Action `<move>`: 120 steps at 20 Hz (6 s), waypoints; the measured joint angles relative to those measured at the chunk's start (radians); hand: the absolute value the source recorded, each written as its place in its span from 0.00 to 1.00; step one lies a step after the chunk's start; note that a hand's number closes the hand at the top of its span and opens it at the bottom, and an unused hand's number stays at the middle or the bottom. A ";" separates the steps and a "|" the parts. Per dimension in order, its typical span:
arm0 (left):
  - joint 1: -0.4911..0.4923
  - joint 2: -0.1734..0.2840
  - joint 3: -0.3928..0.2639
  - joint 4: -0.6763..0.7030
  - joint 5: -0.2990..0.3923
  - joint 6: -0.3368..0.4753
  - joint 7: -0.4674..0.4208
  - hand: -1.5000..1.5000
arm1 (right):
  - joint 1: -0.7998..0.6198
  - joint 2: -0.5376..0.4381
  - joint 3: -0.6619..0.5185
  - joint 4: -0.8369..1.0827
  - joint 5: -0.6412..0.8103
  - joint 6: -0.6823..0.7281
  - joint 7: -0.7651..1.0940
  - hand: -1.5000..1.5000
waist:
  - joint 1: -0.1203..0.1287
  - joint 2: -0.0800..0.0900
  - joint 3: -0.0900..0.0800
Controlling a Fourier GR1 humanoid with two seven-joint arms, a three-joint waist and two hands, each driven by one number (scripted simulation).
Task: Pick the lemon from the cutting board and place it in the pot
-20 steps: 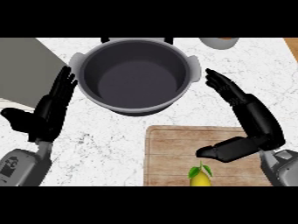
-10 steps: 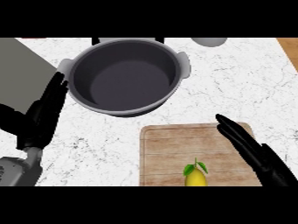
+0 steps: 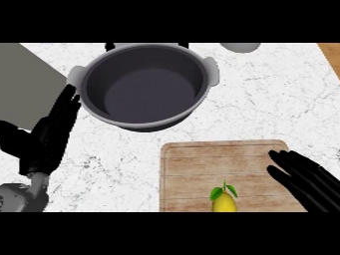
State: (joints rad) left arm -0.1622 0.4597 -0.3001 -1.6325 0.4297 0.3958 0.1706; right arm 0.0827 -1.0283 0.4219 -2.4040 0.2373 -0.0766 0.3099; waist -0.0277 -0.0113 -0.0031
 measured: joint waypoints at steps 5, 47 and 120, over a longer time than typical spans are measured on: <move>-0.016 -0.027 -0.020 -0.011 -0.029 0.022 0.022 0.50 | -0.077 -0.067 -0.011 -0.027 -0.069 0.129 0.222 0.00 | 0.015 0.005 0.000; -0.004 -0.139 0.086 -0.018 -0.146 -0.099 0.080 0.50 | -0.318 0.505 0.425 0.209 0.268 0.354 0.779 0.00 | 0.029 0.009 0.003; 0.007 -0.264 0.183 -0.031 -0.269 -0.226 0.132 0.50 | -1.013 1.011 0.140 0.524 0.934 0.367 0.896 1.00 | 0.053 0.004 0.000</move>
State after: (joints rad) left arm -0.1554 0.1956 -0.1174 -1.6635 0.1605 0.1696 0.3023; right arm -0.9303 -0.0178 0.5624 -1.8799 1.1710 0.2906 1.2060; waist 0.0257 -0.0074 -0.0029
